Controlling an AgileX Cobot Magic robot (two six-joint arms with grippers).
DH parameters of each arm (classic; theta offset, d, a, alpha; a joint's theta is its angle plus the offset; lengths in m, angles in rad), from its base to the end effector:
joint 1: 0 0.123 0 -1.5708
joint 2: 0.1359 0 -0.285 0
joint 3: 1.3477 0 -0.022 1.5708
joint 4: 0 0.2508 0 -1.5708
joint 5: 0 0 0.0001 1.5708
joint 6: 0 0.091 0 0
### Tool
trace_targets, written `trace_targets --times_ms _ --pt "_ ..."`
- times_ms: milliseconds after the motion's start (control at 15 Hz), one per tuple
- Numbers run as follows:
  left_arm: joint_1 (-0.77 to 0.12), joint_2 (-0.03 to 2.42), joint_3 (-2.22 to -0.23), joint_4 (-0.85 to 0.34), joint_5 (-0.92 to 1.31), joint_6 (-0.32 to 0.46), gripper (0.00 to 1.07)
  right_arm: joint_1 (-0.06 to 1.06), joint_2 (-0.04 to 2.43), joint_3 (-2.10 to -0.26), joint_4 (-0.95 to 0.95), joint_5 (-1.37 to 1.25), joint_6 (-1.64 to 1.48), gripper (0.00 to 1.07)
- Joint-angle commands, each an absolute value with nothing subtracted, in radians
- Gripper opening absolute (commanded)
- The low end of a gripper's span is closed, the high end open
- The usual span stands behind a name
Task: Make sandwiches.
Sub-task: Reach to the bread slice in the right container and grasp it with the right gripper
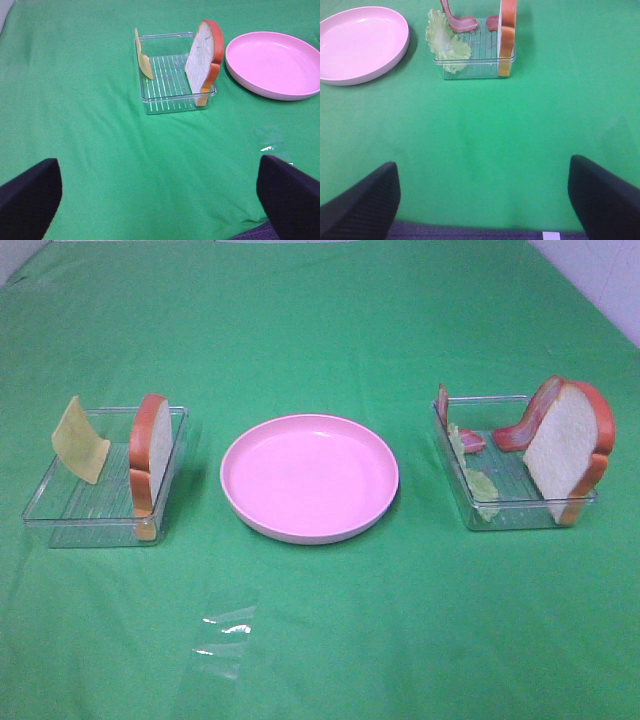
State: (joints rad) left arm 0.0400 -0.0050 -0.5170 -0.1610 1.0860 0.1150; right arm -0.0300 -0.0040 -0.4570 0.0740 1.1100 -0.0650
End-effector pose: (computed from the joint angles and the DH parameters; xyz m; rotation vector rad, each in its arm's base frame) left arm -0.0087 -0.0133 0.2808 0.0884 2.0365 -0.0955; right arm -0.0029 0.0061 0.2616 -0.0412 2.1299 0.0340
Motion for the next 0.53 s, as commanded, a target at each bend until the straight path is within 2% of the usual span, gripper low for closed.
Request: trace_targets --times_ms 67,533 --pt "0.036 -0.019 -0.517 -0.171 1.076 0.116 0.98 -0.037 -0.034 -0.455 0.076 1.107 -0.065 0.88" --pt "0.036 -0.019 -0.517 -0.171 1.076 0.116 0.98 -0.037 -0.034 -0.455 0.079 1.108 -0.065 0.88"
